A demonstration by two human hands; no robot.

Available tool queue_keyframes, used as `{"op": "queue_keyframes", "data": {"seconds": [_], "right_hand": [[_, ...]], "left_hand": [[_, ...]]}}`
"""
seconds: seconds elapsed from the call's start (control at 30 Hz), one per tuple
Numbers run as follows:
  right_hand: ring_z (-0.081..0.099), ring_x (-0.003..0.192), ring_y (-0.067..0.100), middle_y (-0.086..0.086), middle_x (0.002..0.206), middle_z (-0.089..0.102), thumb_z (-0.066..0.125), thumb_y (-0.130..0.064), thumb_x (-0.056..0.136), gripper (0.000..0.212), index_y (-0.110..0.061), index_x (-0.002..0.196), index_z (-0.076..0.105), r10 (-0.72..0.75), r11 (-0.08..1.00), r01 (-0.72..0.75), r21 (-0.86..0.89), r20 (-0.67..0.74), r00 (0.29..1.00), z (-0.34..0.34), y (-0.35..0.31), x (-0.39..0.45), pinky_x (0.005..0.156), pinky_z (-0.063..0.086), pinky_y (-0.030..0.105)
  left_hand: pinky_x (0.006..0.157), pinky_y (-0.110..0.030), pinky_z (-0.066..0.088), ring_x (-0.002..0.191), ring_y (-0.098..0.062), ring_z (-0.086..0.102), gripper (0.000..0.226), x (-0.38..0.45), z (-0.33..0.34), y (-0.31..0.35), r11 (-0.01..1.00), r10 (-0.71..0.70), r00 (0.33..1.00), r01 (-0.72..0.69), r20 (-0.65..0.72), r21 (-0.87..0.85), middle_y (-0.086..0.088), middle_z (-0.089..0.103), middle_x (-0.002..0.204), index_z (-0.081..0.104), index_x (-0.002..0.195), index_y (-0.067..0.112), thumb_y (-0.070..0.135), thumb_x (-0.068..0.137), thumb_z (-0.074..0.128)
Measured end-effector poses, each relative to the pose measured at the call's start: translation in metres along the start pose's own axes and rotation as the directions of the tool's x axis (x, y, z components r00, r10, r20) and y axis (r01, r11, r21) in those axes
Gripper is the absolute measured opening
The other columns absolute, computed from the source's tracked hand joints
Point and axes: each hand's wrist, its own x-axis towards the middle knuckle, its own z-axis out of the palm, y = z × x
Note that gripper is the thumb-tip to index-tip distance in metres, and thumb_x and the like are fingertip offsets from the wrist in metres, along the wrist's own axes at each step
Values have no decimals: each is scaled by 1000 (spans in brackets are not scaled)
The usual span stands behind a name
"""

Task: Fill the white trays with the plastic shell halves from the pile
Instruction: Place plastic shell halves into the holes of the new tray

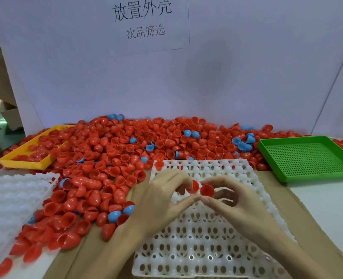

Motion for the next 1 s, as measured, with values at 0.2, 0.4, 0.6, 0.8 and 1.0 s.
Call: {"op": "queue_keyframes", "data": {"seconds": [0.2, 0.4, 0.6, 0.8, 1.0], "right_hand": [[74, 85, 17, -9, 106, 74, 82, -34, 84, 25, -38, 107, 74, -30, 999, 30, -12, -12, 999, -2, 0, 0, 66, 60, 29], [72, 81, 13, -10, 98, 74, 72, -38, 90, 26, -33, 115, 74, -40, 999, 40, 12, -26, 999, -2, 0, -1, 64, 57, 23], [74, 100, 20, -8, 120, 72, 75, -17, 95, 36, -35, 127, 69, -79, 997, 79, -9, 19, 997, -1, 0, 0, 68, 63, 37], [73, 90, 19, -7, 107, 74, 75, -30, 93, 21, -39, 112, 71, -93, 996, 92, -10, -29, 995, -1, 3, 1, 63, 58, 26], [74, 94, 24, -2, 108, 71, 72, -37, 93, 40, -39, 131, 59, -85, 991, 89, 104, -34, 996, 3, 0, -2, 65, 60, 32]], "left_hand": [[89, -18, 51, 102, -6, 65, 52, -4, 4, -4, 990, -96, 995, 96, 1, -101, 22, 61, 109, 49, 136, 38, 57, 93, 72], [90, -16, 51, 105, -8, 69, 35, -3, 5, -4, 974, -98, 995, 93, -16, -207, 18, 66, 114, 58, 123, 34, 39, 94, 78], [88, -23, 54, 97, -16, 69, 47, -5, 5, 1, 961, -152, 988, 138, -40, -240, 13, 65, 108, 53, 127, 35, 37, 90, 83], [87, -16, 51, 100, -12, 69, 31, -3, 4, 3, 946, -186, 982, 169, -38, -277, 16, 67, 110, 58, 120, 29, 36, 96, 75], [79, -12, 51, 84, -9, 74, 7, -3, 4, 4, 907, -219, 975, 219, 41, -359, 13, 75, 89, 65, 109, 31, 36, 104, 64]]}}
